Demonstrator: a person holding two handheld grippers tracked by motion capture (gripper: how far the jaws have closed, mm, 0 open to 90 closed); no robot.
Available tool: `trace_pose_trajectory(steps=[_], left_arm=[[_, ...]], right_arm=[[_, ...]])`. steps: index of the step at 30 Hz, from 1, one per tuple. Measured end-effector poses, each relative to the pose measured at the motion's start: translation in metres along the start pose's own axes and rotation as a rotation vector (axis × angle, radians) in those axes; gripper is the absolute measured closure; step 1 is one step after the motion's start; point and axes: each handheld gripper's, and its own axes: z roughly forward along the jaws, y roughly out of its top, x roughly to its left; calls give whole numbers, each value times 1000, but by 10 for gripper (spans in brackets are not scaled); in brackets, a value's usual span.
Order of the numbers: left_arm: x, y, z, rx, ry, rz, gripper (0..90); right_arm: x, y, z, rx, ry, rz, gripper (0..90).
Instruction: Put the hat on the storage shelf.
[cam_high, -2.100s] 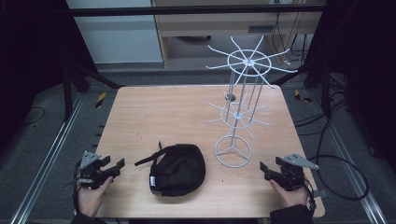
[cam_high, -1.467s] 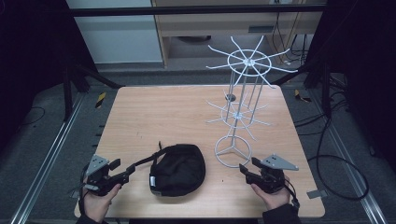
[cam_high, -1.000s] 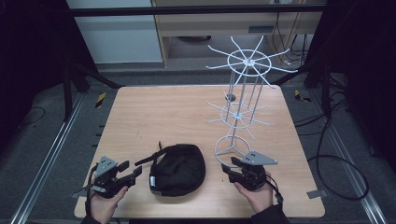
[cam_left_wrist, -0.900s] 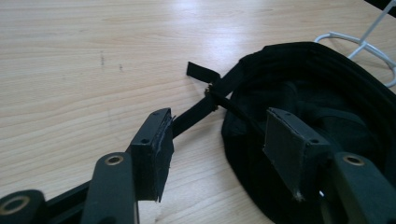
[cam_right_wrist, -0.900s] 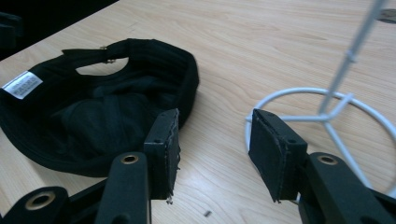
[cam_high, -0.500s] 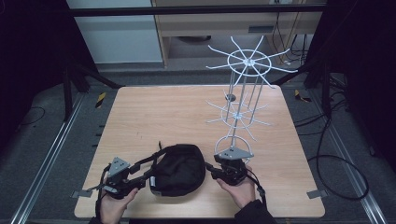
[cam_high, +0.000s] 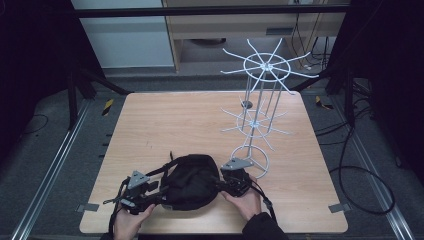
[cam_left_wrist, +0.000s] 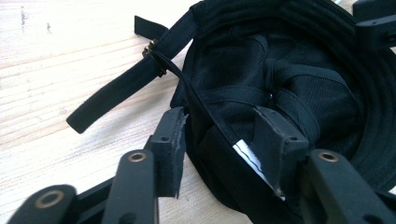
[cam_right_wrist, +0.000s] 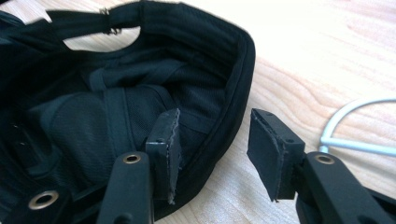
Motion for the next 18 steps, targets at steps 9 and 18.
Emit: trace_pose_trajectory(steps=[9,18], left_arm=[[-1,-3,4,45,-20,-6,627],[-3,-5,8,82,-21,-19,703]], right_arm=[[0,-8,12,45,10,11,590],[1,-10,10,29,35,53,806]])
